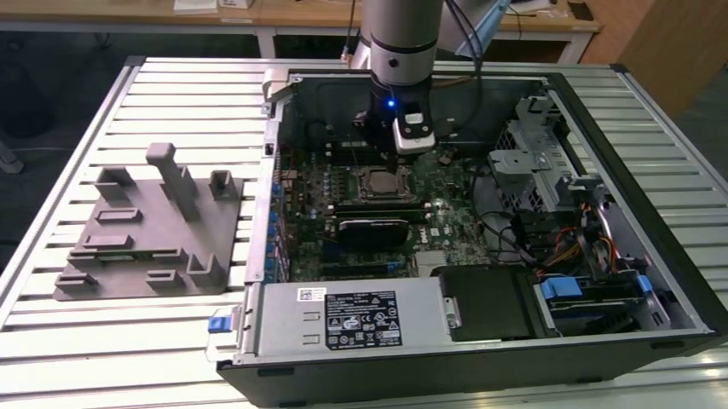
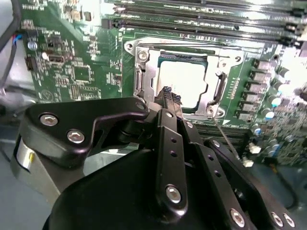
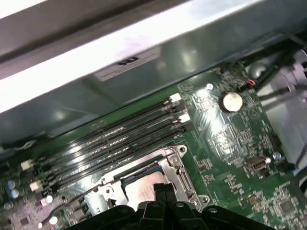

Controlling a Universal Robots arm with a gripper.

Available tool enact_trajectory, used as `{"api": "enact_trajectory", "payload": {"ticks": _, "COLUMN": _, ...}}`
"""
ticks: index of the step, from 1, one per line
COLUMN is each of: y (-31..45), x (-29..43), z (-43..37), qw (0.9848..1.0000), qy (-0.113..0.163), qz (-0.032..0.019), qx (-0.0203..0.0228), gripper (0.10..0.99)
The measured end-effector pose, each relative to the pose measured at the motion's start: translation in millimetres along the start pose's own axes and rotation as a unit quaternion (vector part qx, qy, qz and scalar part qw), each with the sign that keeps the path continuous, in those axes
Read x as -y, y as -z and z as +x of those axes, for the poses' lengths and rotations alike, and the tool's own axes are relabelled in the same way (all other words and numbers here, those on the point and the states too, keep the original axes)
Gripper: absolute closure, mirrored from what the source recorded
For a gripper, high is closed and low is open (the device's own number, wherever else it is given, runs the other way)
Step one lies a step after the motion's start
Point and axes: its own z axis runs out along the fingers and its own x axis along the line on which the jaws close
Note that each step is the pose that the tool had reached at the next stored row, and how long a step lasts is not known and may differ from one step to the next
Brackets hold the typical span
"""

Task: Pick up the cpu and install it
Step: 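Close the cpu cover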

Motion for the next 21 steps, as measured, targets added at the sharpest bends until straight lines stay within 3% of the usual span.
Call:
{"api": "enact_trajectory", "payload": {"ticks": 6, "y": -0.4, "x": 0.0, "z": 0.0, "qw": 0.9986, "qy": 0.053, "qz": -0.0011, "qx": -0.0021, "gripper": 0.980}}
{"api": "enact_trajectory", "payload": {"ticks": 13, "y": -0.7, "x": 0.1, "z": 0.1, "qw": 0.9939, "qy": 0.110, "qz": -0.0010, "qx": -0.0040, "gripper": 0.980}}
{"api": "enact_trajectory", "payload": {"ticks": 17, "y": -0.7, "x": 0.4, "z": 0.4, "qw": 0.9916, "qy": 0.129, "qz": 0.0010, "qx": -0.0039, "gripper": 0.980}}
{"api": "enact_trajectory", "payload": {"ticks": 21, "y": -0.7, "x": 1.5, "z": 1.9, "qw": 0.9904, "qy": 0.138, "qz": 0.0041, "qx": -0.0032, "gripper": 0.980}}
